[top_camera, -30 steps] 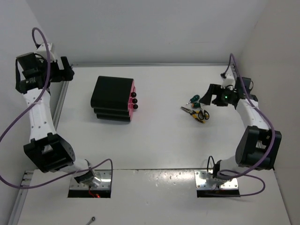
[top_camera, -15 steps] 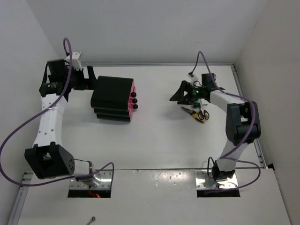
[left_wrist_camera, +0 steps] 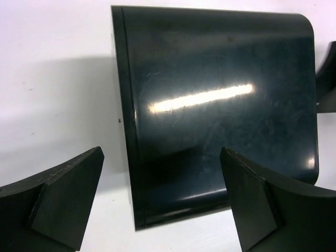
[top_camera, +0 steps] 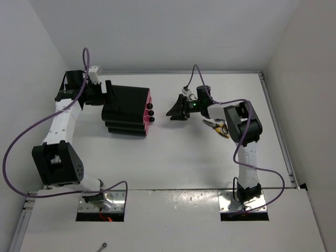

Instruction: Sort the tools into containers

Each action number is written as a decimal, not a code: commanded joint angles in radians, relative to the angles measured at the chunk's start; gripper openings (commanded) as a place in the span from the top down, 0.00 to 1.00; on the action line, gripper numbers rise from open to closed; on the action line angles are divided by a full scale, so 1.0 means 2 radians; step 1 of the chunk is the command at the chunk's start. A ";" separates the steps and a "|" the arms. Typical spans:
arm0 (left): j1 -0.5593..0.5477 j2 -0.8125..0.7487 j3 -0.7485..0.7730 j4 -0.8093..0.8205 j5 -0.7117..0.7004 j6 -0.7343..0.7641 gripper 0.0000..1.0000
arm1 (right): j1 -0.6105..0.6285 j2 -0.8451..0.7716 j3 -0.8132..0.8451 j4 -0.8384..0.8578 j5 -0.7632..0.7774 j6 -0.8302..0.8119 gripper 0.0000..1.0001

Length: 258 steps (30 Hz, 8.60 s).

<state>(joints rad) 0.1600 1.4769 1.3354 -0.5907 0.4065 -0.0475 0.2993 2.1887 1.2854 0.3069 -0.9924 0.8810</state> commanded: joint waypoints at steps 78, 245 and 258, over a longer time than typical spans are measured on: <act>0.051 0.085 -0.026 0.022 0.081 -0.001 0.00 | -0.025 -0.003 -0.090 0.109 0.046 0.018 0.30; 0.010 0.062 -0.036 0.055 0.012 -0.001 0.00 | -0.081 -0.248 -0.038 -0.382 0.495 -0.151 0.47; 0.006 0.062 -0.040 0.060 0.006 -0.001 0.00 | -0.091 -0.200 -0.009 -0.421 0.570 -0.049 0.40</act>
<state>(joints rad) 0.1883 1.5948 1.2919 -0.4053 0.5083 -0.0910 0.1299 1.7779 1.2297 -0.5140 0.1040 0.7216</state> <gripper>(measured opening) 0.998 0.597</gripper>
